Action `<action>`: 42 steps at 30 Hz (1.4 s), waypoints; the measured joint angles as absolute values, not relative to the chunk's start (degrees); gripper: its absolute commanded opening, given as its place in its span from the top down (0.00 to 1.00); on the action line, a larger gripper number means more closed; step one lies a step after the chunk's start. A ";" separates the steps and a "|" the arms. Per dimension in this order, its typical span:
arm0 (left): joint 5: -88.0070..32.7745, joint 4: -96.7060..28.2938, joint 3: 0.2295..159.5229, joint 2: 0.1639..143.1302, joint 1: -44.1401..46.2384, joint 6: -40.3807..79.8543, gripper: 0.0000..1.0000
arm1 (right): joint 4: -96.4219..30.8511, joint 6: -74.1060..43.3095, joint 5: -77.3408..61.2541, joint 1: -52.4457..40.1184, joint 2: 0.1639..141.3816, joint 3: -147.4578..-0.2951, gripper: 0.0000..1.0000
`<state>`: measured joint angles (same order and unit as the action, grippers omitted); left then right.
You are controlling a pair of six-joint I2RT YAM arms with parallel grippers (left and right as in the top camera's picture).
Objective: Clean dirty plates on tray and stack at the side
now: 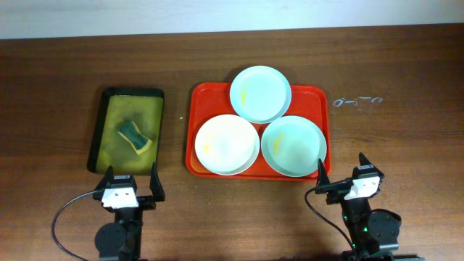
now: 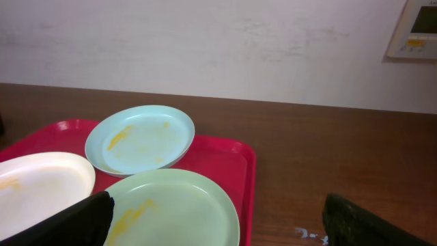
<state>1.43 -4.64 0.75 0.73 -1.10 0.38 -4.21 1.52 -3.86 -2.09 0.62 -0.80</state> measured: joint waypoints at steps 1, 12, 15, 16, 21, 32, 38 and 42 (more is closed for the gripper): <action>1.43 -4.64 0.75 0.73 -1.10 0.38 0.01 | -4.21 1.50 -3.86 -2.09 0.62 -0.80 0.02; -13.08 8.78 0.58 0.82 -1.10 0.49 0.01 | -4.21 1.50 -3.86 -2.09 0.62 -0.80 0.02; -18.70 21.96 0.60 0.75 -1.10 0.62 0.01 | -4.23 1.48 -3.86 -2.09 0.62 -0.80 0.02; -19.11 26.17 0.56 0.69 -1.10 0.62 0.01 | -4.23 1.50 -3.86 -2.09 0.62 -0.80 0.02; -12.75 25.98 6.57 5.34 -1.10 -0.25 0.01 | -4.23 1.50 -3.86 -2.09 0.58 -0.80 0.02; -3.66 -29.58 63.90 67.57 -1.39 3.66 0.01 | -4.21 1.50 -3.86 -2.11 0.64 -0.80 0.01; 3.18 -43.81 81.32 90.04 -7.25 14.37 0.01 | -4.23 1.50 -3.86 -2.11 0.62 -0.80 0.02; 1.19 -44.23 81.34 96.68 -8.23 17.06 0.01 | -4.21 1.52 -3.86 -2.11 0.62 -0.80 0.02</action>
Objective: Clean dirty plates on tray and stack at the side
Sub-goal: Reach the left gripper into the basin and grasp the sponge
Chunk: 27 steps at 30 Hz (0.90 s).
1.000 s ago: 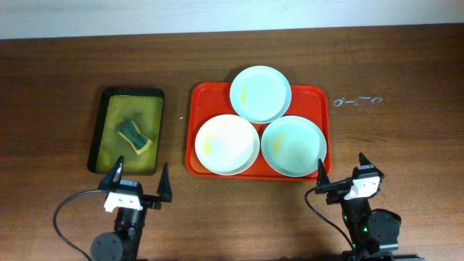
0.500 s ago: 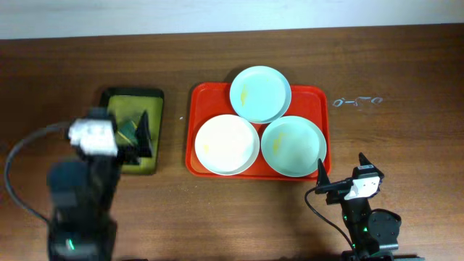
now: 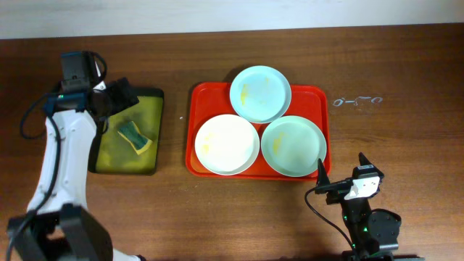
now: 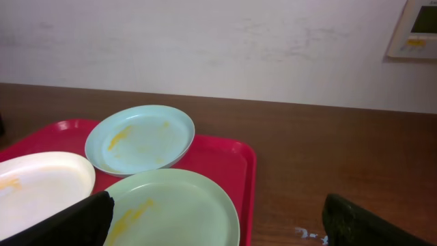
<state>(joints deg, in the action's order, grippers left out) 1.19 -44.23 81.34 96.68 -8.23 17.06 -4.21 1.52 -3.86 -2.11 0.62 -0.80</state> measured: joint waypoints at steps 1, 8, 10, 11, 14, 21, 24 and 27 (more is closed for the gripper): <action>0.36 -44.99 81.34 99.26 -8.34 17.65 0.01 | -4.23 1.50 -3.86 -2.11 0.62 -0.80 0.02; -0.69 -45.36 81.34 111.77 -9.17 18.31 0.09 | -4.23 1.54 -3.86 -2.11 0.62 -0.80 0.02; -0.47 -43.88 81.34 113.93 -9.89 18.28 0.12 | -4.23 1.52 -3.86 -2.11 0.64 -0.80 0.02; -0.40 -43.44 81.34 115.57 -10.57 18.28 0.16 | -4.23 1.52 -3.86 -2.11 0.62 -0.80 0.02; -0.23 -43.31 81.34 117.67 -11.29 18.48 0.37 | -4.23 1.50 -3.86 -2.11 0.62 -0.80 0.02; -0.19 -42.85 81.36 117.67 -11.29 19.00 1.00 | -4.23 1.52 -3.86 -2.11 0.62 -0.78 0.02; -0.16 -42.87 81.36 117.67 -11.29 18.94 0.43 | -4.21 1.52 -3.86 -2.11 0.62 -0.78 0.02; -0.75 -46.50 82.70 117.67 -11.29 18.94 0.01 | -4.21 1.52 -3.86 -2.11 0.62 -0.80 0.02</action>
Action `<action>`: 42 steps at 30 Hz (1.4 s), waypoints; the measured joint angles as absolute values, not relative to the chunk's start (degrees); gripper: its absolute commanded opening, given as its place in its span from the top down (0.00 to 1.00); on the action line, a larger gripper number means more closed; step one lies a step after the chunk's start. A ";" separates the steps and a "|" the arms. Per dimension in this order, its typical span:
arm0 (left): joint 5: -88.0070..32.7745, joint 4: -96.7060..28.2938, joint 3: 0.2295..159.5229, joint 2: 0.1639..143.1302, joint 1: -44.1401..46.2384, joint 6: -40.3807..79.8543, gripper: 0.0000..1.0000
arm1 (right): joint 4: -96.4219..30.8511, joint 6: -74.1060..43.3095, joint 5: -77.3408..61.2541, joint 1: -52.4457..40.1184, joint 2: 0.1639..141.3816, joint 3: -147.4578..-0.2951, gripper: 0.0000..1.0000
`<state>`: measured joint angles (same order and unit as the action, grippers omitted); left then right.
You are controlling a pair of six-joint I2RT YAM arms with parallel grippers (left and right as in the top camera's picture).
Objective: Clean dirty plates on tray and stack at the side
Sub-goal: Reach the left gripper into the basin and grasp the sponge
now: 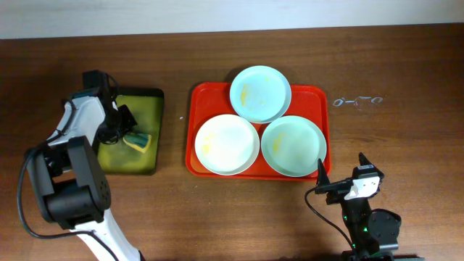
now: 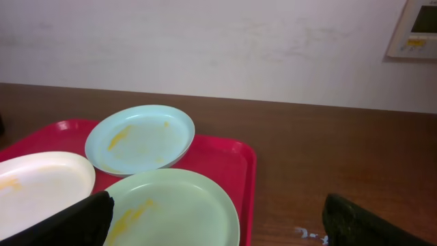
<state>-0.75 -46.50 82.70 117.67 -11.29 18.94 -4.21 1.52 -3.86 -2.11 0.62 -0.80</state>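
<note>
Three dirty plates with yellow smears lie on the red tray [image 1: 199,98]: a blue plate [image 1: 260,93] at the back, a white plate [image 1: 227,143] front left, a green plate [image 1: 293,146] front right. The yellow-green sponge [image 1: 138,141] lies in the dark soapy tray [image 1: 148,156] at the left. My left gripper [image 1: 122,125] is low over that tray at the sponge's left end, its fingers apart. My right gripper [image 2: 218,232] rests open near the front edge, just in front of the green plate [image 2: 177,205], with the blue plate [image 2: 140,140] and white plate [image 2: 37,184] beyond.
A few small water marks [image 1: 357,101] lie on the brown table to the right of the red tray. A white wall runs behind the table. The left arm's white links stretch along the left side of the soapy tray.
My left gripper has come down from the soapy tray's back left corner to the sponge's left end. The plates, the red tray and my right gripper are where they were.
Both arms first rested at the front edge with their grippers open. Then my left arm was stretched out, its gripper above the back left of the soapy tray. Now that gripper is down at the sponge. The right arm has stayed at rest throughout.
</note>
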 measured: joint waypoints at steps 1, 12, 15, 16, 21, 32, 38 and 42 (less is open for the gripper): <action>-1.54 -48.16 83.70 117.67 -11.29 18.90 0.01 | -4.21 1.50 -3.86 -2.11 0.64 -0.80 0.02; -8.93 -49.74 81.45 117.67 -11.29 21.76 0.53 | -4.23 1.52 -3.86 -2.11 0.64 -0.80 0.02; -8.40 -47.07 79.79 117.54 -11.53 22.61 0.97 | -4.23 1.50 -3.86 -2.11 0.62 -0.80 0.02; -8.60 -46.70 79.59 117.54 -11.60 23.18 1.00 | -4.21 1.50 -3.86 -2.11 0.62 -0.80 0.02; -7.38 -47.70 79.53 117.43 -11.46 23.66 0.01 | -4.23 1.50 -3.86 -2.11 0.62 -0.78 0.01; -12.71 -54.63 81.23 117.54 -8.54 23.97 0.58 | -4.21 1.52 -3.86 -2.11 0.62 -0.80 0.02; -9.58 -54.59 81.23 117.56 -7.51 23.86 1.00 | -4.21 1.52 -3.86 -2.11 0.62 -0.80 0.02; -3.86 -54.59 81.23 117.56 -7.57 23.77 0.01 | -4.23 1.52 -3.86 -2.11 0.62 -0.80 0.02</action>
